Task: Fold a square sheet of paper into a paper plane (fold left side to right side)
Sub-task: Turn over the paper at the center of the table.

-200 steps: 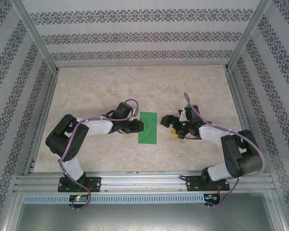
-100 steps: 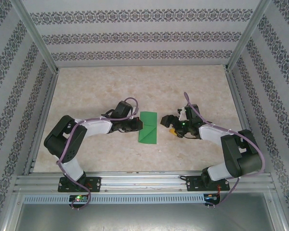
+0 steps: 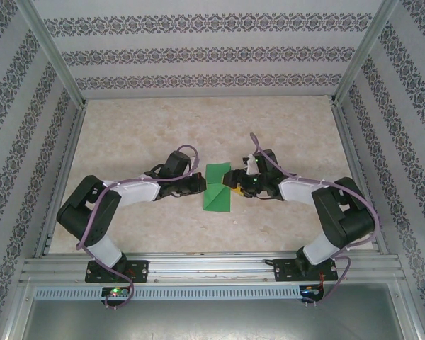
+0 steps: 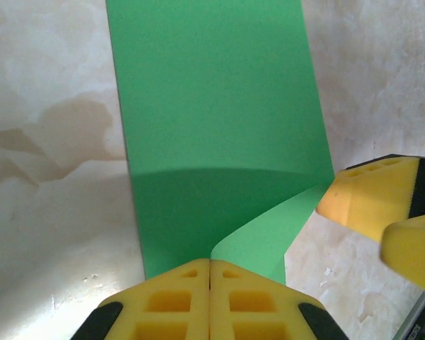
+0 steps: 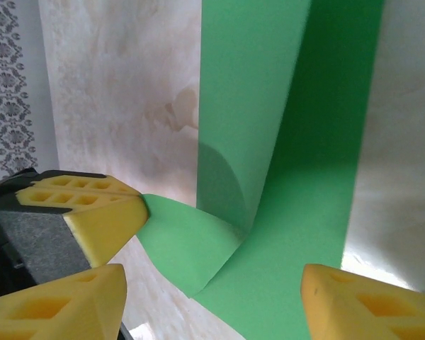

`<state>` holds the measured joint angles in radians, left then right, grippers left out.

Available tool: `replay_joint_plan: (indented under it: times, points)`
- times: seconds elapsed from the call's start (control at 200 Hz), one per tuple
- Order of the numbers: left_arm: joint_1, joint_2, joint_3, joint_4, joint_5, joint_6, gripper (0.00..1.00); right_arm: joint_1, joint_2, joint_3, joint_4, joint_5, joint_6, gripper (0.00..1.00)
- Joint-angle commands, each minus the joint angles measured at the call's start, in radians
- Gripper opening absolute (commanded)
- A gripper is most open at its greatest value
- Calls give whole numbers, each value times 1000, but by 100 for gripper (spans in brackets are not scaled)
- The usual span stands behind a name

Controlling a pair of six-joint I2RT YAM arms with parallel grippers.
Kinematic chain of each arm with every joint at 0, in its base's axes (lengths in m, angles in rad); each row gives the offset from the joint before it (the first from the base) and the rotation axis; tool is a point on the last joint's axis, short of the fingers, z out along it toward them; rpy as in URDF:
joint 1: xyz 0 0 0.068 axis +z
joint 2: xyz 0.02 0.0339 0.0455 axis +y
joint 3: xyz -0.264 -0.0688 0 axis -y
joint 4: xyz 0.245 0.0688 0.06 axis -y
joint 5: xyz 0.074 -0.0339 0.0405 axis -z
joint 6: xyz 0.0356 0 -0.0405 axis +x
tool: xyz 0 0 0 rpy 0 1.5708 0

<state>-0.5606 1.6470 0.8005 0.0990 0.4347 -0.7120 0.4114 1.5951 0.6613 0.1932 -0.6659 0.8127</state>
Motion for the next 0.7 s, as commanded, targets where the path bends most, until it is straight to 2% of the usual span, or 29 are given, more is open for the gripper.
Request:
replay_joint_plan:
  times: [0.0,0.5,0.56,0.695]
  points:
    - [10,-39,-14,19,-28,-10,6,21,34,36,40,20,-8,64]
    - [11,-26,-16,16,-31,-25,6,70,138,101,53,37,-17,38]
    - [11,-27,-17,16,-34,-27,8,72,140,101,54,41,-18,34]
    - [21,-49,-30,47,-27,-54,22,70,131,95,85,46,-13,21]
